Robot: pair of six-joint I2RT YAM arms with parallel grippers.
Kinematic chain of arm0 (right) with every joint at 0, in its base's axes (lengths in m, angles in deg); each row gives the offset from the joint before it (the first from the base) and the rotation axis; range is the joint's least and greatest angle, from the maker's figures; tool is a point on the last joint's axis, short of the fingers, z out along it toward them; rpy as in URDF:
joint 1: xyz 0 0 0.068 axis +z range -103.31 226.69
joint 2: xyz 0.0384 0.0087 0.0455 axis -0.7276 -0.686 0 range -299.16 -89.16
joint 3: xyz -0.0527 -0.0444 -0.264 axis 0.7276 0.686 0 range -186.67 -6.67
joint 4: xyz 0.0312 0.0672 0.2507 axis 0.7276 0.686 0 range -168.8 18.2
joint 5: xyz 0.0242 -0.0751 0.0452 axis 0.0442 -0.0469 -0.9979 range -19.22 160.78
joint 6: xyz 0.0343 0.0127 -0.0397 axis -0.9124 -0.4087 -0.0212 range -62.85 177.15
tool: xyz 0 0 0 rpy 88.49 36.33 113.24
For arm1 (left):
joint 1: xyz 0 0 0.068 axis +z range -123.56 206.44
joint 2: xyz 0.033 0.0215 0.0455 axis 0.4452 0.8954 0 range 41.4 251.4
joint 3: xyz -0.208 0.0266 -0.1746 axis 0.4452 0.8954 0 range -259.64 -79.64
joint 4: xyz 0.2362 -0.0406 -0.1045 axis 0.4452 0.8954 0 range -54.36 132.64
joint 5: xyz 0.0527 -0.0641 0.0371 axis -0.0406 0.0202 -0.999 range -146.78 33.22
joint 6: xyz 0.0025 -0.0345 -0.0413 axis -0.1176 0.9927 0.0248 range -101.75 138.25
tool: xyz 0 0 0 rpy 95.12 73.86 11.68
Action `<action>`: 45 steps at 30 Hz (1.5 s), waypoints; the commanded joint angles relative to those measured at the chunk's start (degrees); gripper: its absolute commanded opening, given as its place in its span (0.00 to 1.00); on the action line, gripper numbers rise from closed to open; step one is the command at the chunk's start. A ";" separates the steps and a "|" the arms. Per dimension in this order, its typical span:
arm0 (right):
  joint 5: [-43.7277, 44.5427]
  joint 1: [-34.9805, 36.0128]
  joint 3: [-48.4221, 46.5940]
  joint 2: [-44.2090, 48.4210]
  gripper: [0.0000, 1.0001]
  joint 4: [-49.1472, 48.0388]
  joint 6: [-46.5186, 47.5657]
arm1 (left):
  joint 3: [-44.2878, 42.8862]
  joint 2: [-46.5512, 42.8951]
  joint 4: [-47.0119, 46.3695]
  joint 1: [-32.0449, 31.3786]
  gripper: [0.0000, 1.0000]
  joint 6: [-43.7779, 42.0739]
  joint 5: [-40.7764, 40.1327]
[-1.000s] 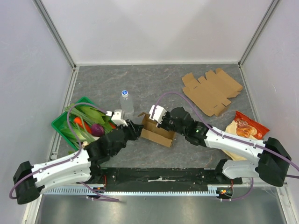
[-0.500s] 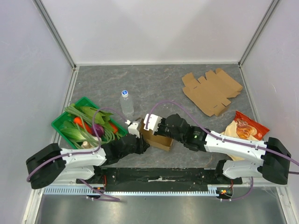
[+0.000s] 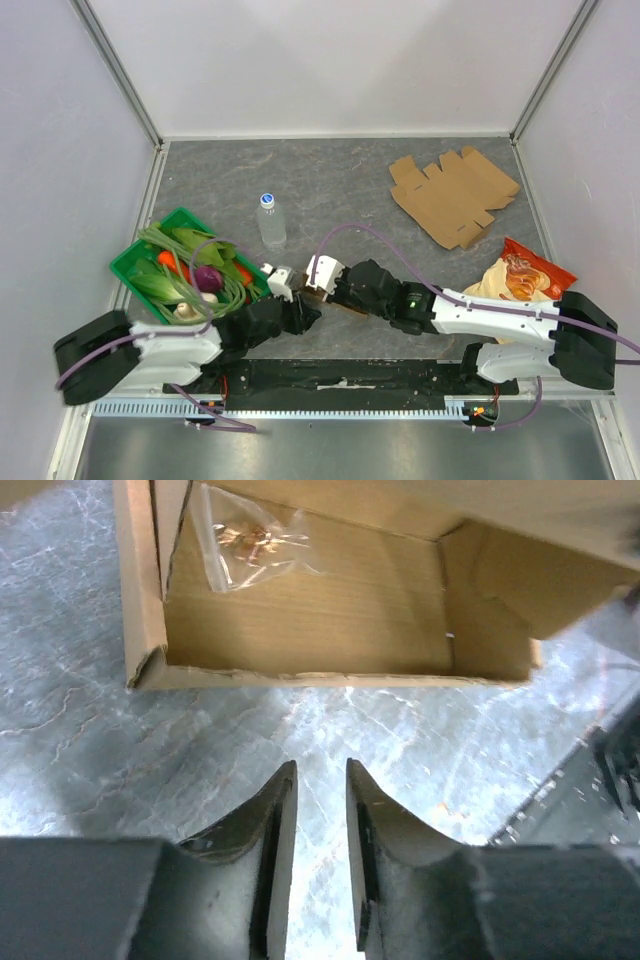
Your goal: Fold the paper box
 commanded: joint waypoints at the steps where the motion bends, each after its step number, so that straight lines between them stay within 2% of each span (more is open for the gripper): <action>1: -1.24 0.63 0.56 -2.67 0.08 -2.00 -4.11 | 2.91 -17.77 11.29 -0.62 0.37 -0.62 6.47; 2: -1.33 0.63 0.73 -3.28 0.08 -2.09 -4.37 | 2.56 -26.17 16.20 -0.53 0.39 -0.71 8.66; 3: -1.24 0.63 1.17 -3.37 0.08 -2.44 -4.90 | 1.60 -31.21 23.56 -0.53 0.40 -0.80 9.55; 5: -1.41 0.54 2.57 -3.46 0.08 -3.40 -5.69 | -0.42 -42.88 32.04 -0.62 0.39 -1.32 10.87; 8: -1.77 0.54 4.24 -4.07 0.09 -4.37 -7.79 | -6.13 -50.05 43.92 -0.44 0.39 -2.29 9.92; 10: -2.03 0.45 5.47 -4.34 0.12 -4.98 -10.08 | -11.58 -50.34 49.62 -0.44 0.40 -2.29 7.03; 11: -2.21 0.54 6.00 -4.43 0.14 -5.42 -11.57 | -13.77 -48.86 51.65 -0.44 0.40 -1.25 1.88; 14: -0.12 0.54 8.46 -3.20 0.35 -6.83 -16.40 | -22.55 -38.50 53.79 0.08 0.37 1.14 -7.54; 15: 0.34 0.54 8.99 -2.68 0.45 -6.92 -17.81 | -23.97 -31.16 52.48 0.52 0.35 0.79 -8.10; 16: 1.04 0.54 10.21 -0.93 0.50 -6.84 -20.87 | -25.38 -27.52 50.64 1.31 0.31 0.35 -7.93; 18: 1.57 0.45 12.06 1.18 0.59 -5.70 -24.31 | -29.34 -16.22 46.24 4.64 0.27 -0.27 -5.74; 19: 1.57 0.45 12.68 3.81 0.61 -5.17 -27.98 | -30.22 -12.32 44.22 6.05 0.26 -0.71 -4.34; 20: 1.40 0.36 13.29 5.40 0.62 -4.47 -29.76 | -31.18 -9.23 38.20 8.58 0.26 -2.54 0.46; 23: 3.41 0.19 14.97 13.48 0.66 -0.17 -37.82 | -32.59 2.11 26.93 9.93 0.24 -6.06 8.91; 25: 5.77 -0.51 14.62 20.14 0.71 5.44 -41.62 | -34.09 9.30 25.84 9.93 0.22 -7.03 10.96; 27: 5.97 -5.07 12.35 23.50 0.74 12.80 -46.73 | -34.80 12.06 27.06 9.93 0.21 -6.60 10.36; 28: 3.35 -7.52 11.81 25.43 0.74 14.33 -47.61 | -34.02 12.59 26.28 9.93 0.21 -5.73 10.09; 29: 0.72 -13.46 11.55 25.80 0.74 15.04 -48.22 | -31.48 12.68 25.23 9.93 0.21 -5.46 9.74; 31: -7.62 -19.82 12.24 23.98 0.69 12.51 -47.79 | -29.18 12.86 21.88 9.93 0.22 -4.85 9.38; 32: -15.58 -24.81 12.68 22.57 0.65 10.93 -47.62 | -28.39 13.64 21.70 9.93 0.22 -4.84 9.30; 33: -19.22 -27.04 13.21 20.81 0.57 8.05 -47.35 | -28.47 14.26 21.70 10.01 0.22 -4.93 9.73; 35: -28.78 -32.39 13.91 15.19 0.46 5.04 -47.00 | -28.82 14.53 22.58 9.93 0.22 -5.37 10.52; 37: -32.77 -34.96 16.10 11.31 0.39 0.48 -47.96 | -28.12 11.81 21.62 9.84 0.25 -5.54 10.53; 38: -34.88 -36.36 17.07 10.35 0.33 -1.45 -48.14 | -27.51 10.41 21.44 9.84 0.27 -5.63 10.26; 41: -32.10 -36.46 18.58 9.72 0.32 -0.52 -46.31 | -29.95 5.75 27.22 10.01 0.39 -7.56 9.47; 42: -30.44 -36.38 17.97 11.72 0.34 2.28 -45.51 | -30.57 3.30 28.63 9.93 0.47 -8.26 9.38; 45: -27.27 -36.46 15.25 16.56 0.45 9.57 -43.84 | -31.28 0.04 32.16 11.06 0.57 -8.89 9.29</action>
